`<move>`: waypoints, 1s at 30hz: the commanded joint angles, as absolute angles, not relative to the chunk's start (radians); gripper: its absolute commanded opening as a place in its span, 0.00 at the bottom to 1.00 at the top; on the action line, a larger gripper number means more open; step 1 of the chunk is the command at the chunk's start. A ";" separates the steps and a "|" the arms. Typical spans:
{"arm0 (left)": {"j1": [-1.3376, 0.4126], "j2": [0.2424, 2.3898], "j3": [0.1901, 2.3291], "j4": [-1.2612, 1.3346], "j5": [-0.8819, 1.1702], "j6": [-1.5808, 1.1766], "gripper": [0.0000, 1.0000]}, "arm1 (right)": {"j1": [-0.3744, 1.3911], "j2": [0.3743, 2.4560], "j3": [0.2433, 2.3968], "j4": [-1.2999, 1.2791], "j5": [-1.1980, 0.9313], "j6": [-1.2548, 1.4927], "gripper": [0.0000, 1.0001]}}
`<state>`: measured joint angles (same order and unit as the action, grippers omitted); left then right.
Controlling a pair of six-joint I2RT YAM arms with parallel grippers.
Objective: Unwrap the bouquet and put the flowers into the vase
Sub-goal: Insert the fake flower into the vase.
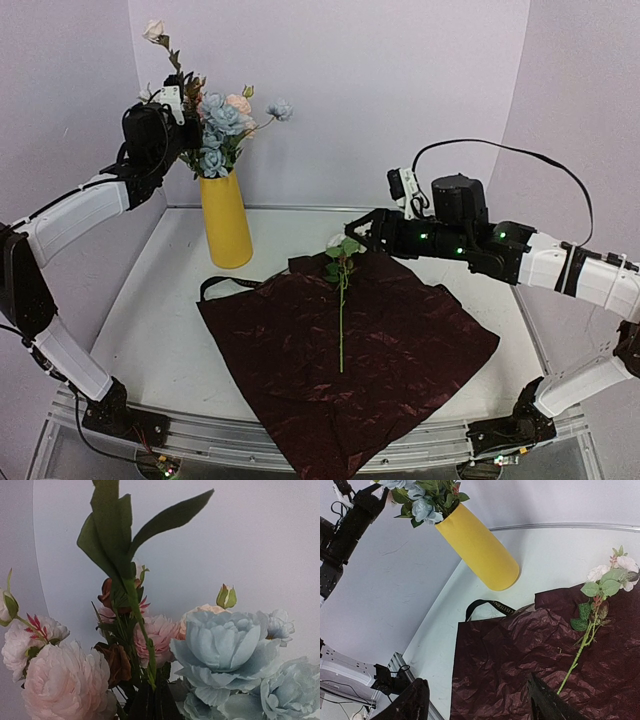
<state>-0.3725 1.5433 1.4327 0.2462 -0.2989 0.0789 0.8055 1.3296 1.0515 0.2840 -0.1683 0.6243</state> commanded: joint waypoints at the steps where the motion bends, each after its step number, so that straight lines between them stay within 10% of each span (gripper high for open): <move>1: -0.370 1.526 1.404 0.278 -0.305 0.074 0.00 | 0.801 1.335 1.067 0.314 -0.184 0.625 0.68; 19: -0.370 1.501 1.268 0.275 -0.272 0.058 0.00 | 0.797 1.348 1.075 0.314 -0.196 0.629 0.67; 30: -0.370 1.439 1.306 0.261 -0.303 0.045 0.42 | 0.797 1.355 1.077 0.319 -0.202 0.636 0.67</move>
